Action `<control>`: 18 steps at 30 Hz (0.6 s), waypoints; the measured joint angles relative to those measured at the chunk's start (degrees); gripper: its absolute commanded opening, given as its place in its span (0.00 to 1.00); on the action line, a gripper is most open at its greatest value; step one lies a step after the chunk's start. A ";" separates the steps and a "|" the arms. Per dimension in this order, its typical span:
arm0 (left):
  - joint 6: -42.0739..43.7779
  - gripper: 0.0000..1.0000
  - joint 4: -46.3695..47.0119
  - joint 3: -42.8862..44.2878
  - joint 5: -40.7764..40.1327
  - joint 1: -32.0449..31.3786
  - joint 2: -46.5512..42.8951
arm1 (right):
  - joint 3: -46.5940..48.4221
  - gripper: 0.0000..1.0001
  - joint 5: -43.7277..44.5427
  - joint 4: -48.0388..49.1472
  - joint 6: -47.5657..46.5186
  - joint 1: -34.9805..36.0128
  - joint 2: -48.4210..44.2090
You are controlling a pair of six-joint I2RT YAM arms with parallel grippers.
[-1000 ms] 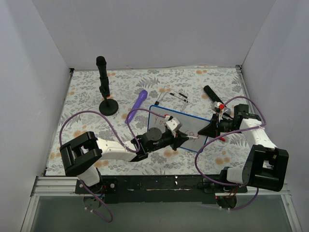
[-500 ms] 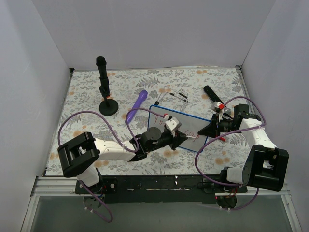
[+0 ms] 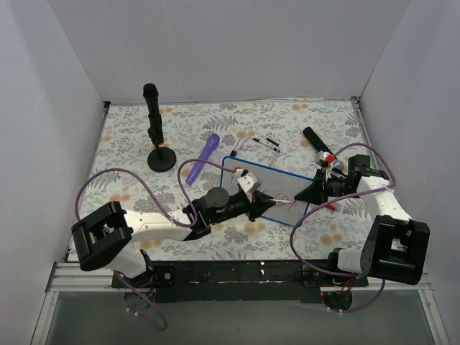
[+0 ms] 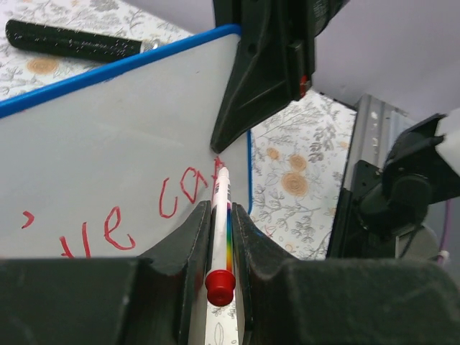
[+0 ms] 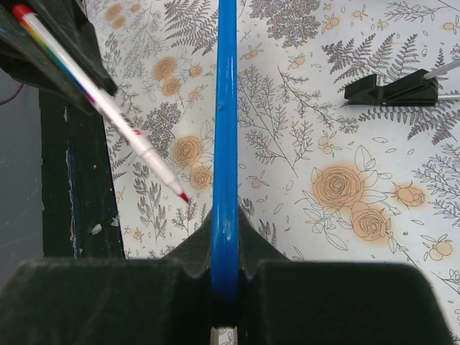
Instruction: Write a sentence on the whiteboard
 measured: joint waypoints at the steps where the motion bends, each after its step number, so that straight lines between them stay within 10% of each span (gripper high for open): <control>1: 0.00 0.00 0.07 -0.39 0.68 0.07 -1.05 | 0.00 0.01 0.00 0.00 0.00 0.00 0.00; 18: -3.21 0.00 -5.38 -11.19 3.85 0.07 -20.09 | 0.00 0.01 -0.02 -0.02 0.11 0.00 0.13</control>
